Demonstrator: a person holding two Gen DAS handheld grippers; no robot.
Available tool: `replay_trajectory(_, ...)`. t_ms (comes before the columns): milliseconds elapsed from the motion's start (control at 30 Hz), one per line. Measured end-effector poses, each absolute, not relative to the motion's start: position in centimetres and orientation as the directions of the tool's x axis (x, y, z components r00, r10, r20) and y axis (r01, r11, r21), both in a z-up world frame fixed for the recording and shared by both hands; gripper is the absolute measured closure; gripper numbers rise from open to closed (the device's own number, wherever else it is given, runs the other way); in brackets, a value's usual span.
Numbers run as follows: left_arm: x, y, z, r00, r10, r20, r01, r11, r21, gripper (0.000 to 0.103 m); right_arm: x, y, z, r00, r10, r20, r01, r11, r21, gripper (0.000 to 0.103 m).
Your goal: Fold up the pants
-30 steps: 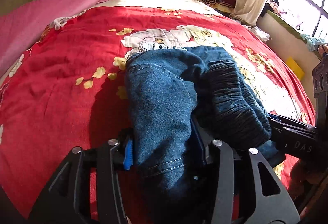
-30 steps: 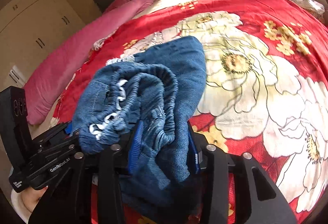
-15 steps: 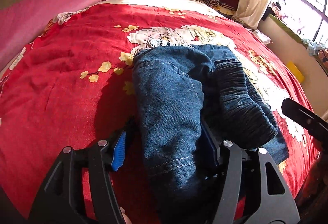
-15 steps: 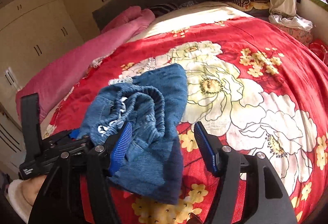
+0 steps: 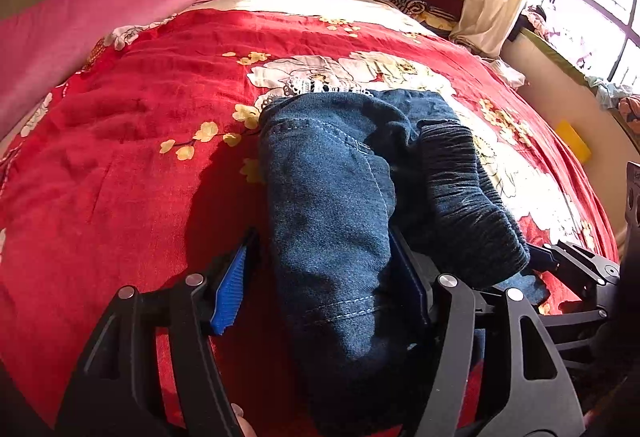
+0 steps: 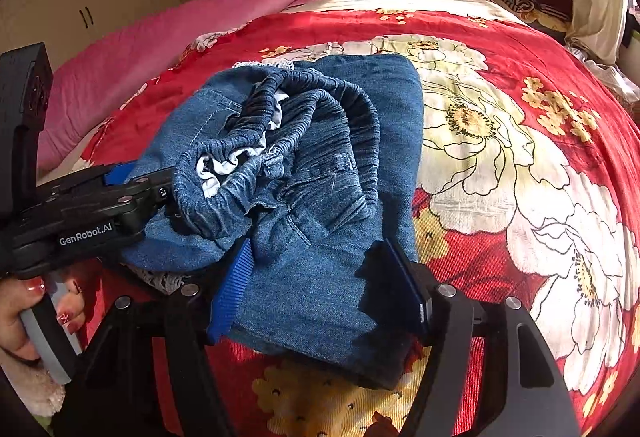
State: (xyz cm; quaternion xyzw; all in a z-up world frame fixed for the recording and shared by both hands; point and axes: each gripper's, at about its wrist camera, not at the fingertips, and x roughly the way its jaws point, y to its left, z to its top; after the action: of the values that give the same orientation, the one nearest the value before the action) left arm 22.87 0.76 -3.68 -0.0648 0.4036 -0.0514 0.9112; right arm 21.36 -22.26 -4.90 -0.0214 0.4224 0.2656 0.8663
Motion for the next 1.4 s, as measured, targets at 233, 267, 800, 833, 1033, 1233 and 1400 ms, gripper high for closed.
replay_trajectory(233, 21.1, 1.0, -1.9, 0.688, -0.155, -0.709, 0.043, 0.984, -0.173, 0.037, 20.0, -24.0, -2.5, 0.538, 0.493, -0.684, -0.452, 0.853, 0.26, 0.031)
replay_trajectory(267, 20.7, 1.1, -1.7, 0.691, -0.155, -0.706, 0.043, 0.984, -0.173, 0.037, 19.7, -24.3, -2.1, 0.548, 0.493, -0.676, -0.449, 0.855, 0.26, 0.031)
replay_trajectory(800, 13.4, 2.2, 2.4, 0.742, -0.144, -0.654, 0.037, 0.984, -0.174, 0.01, 13.5, -28.8, 3.5, 0.674, 0.465, -0.575, -0.403, 0.883, 0.241, 0.006)
replay_trajectory(833, 13.0, 2.2, 2.6, 0.743, -0.146, -0.653, 0.039, 0.984, -0.175, 0.01, 13.2, -28.9, 3.6, 0.68, 0.458, -0.573, -0.398, 0.886, 0.236, 0.005)
replay_trajectory(1033, 10.7, 1.9, 2.8, 0.741, -0.138, -0.657, 0.036, 0.986, -0.166, 0.01, 11.3, -29.5, 4.1, 0.704, 0.43, -0.566, -0.374, 0.901, 0.22, 0.005)
replay_trajectory(1233, 8.4, 1.7, 1.4, 0.721, -0.131, -0.68, 0.022, 0.986, -0.167, 0.01, 9.2, -29.1, 3.4, 0.708, 0.4, -0.582, -0.366, 0.912, 0.182, 0.005)
replay_trajectory(1400, 6.8, 1.5, 0.0, 0.702, -0.13, -0.7, 0.022, 0.987, -0.162, 0.01, 7.7, -29.0, 2.3, 0.7, 0.388, -0.6, -0.359, 0.917, 0.174, 0.005)
